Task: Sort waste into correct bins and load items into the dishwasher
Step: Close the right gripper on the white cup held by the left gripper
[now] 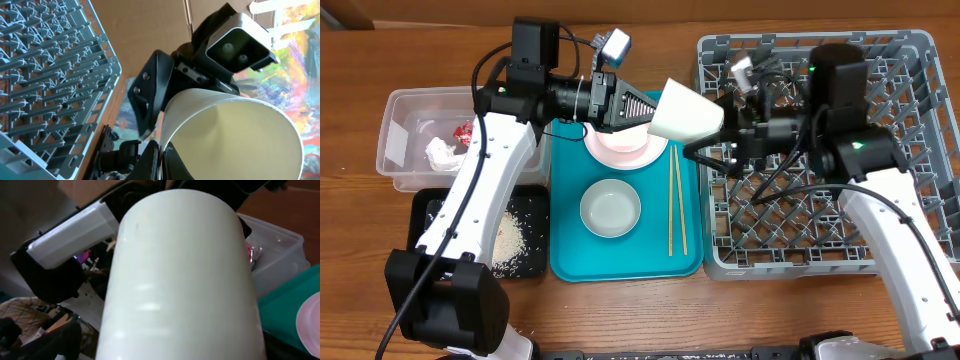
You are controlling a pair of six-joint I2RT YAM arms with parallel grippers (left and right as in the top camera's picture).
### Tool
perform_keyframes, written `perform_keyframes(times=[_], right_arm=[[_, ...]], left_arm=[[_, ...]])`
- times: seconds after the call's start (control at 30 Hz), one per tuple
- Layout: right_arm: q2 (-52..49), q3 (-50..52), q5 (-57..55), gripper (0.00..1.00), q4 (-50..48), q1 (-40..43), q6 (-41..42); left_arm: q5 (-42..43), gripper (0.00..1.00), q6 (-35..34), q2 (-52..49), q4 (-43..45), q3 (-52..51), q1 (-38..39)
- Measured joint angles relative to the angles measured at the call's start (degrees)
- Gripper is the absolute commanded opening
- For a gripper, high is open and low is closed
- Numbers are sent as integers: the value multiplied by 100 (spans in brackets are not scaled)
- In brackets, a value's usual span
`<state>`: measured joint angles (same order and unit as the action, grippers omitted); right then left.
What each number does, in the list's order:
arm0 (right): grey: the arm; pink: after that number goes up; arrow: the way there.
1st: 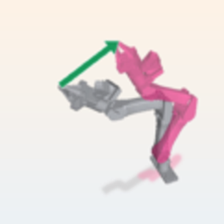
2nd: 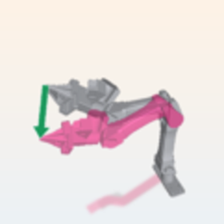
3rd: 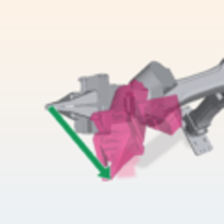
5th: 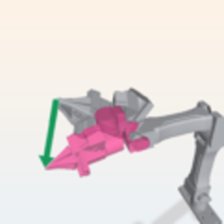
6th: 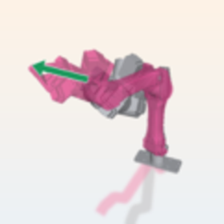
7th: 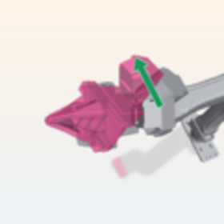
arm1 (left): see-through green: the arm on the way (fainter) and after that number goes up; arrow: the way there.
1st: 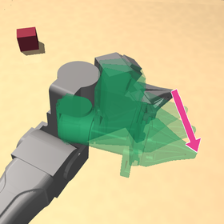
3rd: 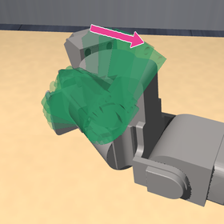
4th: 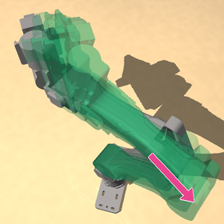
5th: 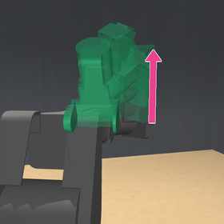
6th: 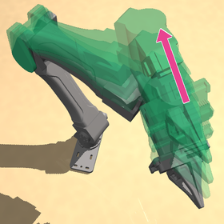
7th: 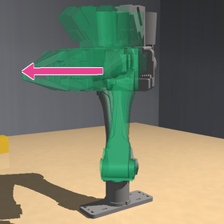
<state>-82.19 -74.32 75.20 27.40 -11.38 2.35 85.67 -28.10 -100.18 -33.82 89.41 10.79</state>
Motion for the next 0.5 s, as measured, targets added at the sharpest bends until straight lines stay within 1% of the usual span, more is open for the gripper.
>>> perform_keyframes(times=[0.07, 0.27, 0.37, 0.5], right_arm=[[0, 0, -199, 93, -138, -37, 92], [0, 0, -503, 92, -1008, 0, 560], [0, 0, -540, 91, -1110, 46, 796], [0, 0, -581, 89, -933, 83, 986]], left_arm=[[-4, 4, 0, 0, -2, 0, 0], [-42, 4, 2, 0, -2, 0, 0], [-42, 4, 0, 0, -2, 0, 0], [-42, 4, 0, 0, -4, 0, 0]])
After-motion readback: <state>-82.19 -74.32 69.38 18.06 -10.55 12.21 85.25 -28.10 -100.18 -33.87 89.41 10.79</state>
